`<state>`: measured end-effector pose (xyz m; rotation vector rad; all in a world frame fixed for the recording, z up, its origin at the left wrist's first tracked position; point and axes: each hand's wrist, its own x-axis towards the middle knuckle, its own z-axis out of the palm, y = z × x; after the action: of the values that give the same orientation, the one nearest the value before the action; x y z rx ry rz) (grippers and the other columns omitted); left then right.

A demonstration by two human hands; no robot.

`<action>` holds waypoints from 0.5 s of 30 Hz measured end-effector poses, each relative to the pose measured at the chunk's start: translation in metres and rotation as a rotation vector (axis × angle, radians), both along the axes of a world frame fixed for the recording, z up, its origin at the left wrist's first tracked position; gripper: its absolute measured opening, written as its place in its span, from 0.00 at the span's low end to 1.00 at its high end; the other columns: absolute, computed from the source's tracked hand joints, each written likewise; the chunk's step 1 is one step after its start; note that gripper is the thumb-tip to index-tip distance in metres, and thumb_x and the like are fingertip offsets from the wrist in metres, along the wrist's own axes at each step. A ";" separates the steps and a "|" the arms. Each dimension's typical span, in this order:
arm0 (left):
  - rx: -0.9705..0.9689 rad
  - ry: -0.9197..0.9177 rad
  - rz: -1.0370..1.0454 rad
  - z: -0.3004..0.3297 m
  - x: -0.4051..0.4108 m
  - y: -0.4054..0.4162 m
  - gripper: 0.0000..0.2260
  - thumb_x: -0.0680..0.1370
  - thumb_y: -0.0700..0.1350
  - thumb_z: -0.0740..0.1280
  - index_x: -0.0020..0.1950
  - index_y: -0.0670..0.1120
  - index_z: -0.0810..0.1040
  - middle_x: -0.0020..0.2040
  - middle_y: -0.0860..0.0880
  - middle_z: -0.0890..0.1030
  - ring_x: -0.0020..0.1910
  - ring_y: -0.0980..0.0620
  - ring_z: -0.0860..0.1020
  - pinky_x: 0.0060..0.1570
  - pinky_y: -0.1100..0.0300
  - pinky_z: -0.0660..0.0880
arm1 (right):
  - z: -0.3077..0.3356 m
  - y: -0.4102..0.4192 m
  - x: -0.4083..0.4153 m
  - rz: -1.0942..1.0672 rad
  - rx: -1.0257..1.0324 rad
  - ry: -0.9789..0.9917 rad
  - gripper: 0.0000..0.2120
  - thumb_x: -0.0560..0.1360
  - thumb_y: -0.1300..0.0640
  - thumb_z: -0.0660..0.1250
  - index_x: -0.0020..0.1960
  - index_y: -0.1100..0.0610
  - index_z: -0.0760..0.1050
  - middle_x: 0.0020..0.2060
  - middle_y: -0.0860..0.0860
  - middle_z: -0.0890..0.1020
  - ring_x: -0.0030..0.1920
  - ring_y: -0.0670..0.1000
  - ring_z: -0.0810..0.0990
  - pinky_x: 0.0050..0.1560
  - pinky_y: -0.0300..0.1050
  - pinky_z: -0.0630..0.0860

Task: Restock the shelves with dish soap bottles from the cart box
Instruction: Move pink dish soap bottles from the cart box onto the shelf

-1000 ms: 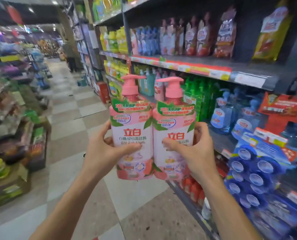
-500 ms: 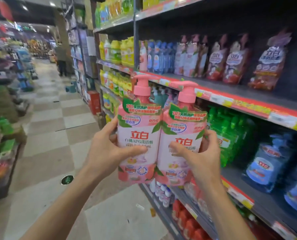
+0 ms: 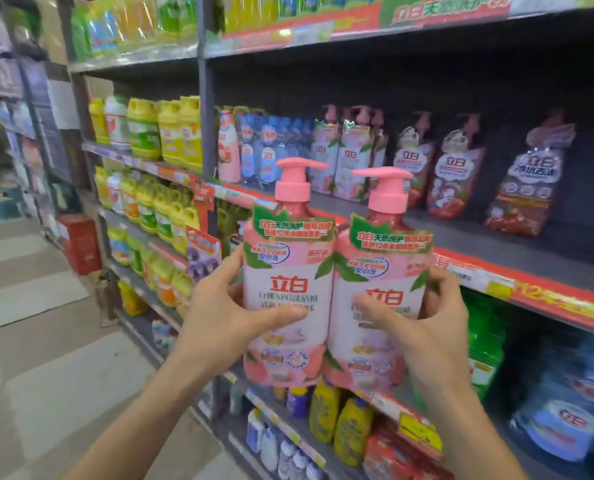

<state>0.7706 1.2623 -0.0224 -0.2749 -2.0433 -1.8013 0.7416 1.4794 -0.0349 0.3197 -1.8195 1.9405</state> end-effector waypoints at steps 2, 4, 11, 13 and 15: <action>-0.001 0.009 -0.042 0.003 -0.027 -0.008 0.29 0.64 0.35 0.80 0.60 0.54 0.77 0.46 0.53 0.87 0.44 0.54 0.86 0.39 0.63 0.81 | 0.005 -0.008 -0.019 -0.021 0.000 0.012 0.33 0.54 0.55 0.82 0.55 0.52 0.72 0.48 0.50 0.87 0.48 0.50 0.86 0.44 0.45 0.82; -0.019 0.031 -0.068 0.005 -0.054 -0.017 0.28 0.64 0.36 0.80 0.59 0.53 0.77 0.46 0.54 0.87 0.44 0.54 0.86 0.39 0.64 0.81 | 0.008 -0.017 -0.040 -0.047 -0.004 0.023 0.32 0.54 0.56 0.81 0.54 0.53 0.72 0.47 0.49 0.87 0.46 0.49 0.86 0.41 0.40 0.81; -0.071 0.103 -0.091 0.021 -0.150 -0.052 0.28 0.63 0.37 0.80 0.61 0.50 0.78 0.47 0.53 0.87 0.46 0.53 0.85 0.41 0.62 0.81 | 0.020 -0.054 -0.125 -0.113 -0.045 0.085 0.32 0.54 0.53 0.82 0.54 0.52 0.72 0.48 0.49 0.87 0.47 0.48 0.86 0.44 0.44 0.83; -0.091 0.127 -0.095 0.031 -0.177 -0.065 0.28 0.62 0.39 0.80 0.60 0.50 0.78 0.47 0.54 0.87 0.46 0.54 0.85 0.40 0.62 0.81 | 0.027 -0.068 -0.150 -0.119 -0.063 0.103 0.32 0.54 0.53 0.81 0.54 0.52 0.72 0.47 0.48 0.87 0.47 0.47 0.87 0.42 0.41 0.83; -0.091 0.156 -0.097 0.040 -0.201 -0.077 0.27 0.62 0.40 0.80 0.60 0.50 0.78 0.47 0.54 0.86 0.46 0.55 0.85 0.41 0.63 0.81 | 0.035 -0.082 -0.173 -0.126 -0.071 0.132 0.31 0.55 0.54 0.82 0.53 0.52 0.72 0.47 0.48 0.87 0.46 0.47 0.87 0.42 0.40 0.82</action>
<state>0.5692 1.1851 0.0178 -0.5329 -2.0352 -1.6864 0.5687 1.3978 0.0005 0.2948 -1.6428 1.8481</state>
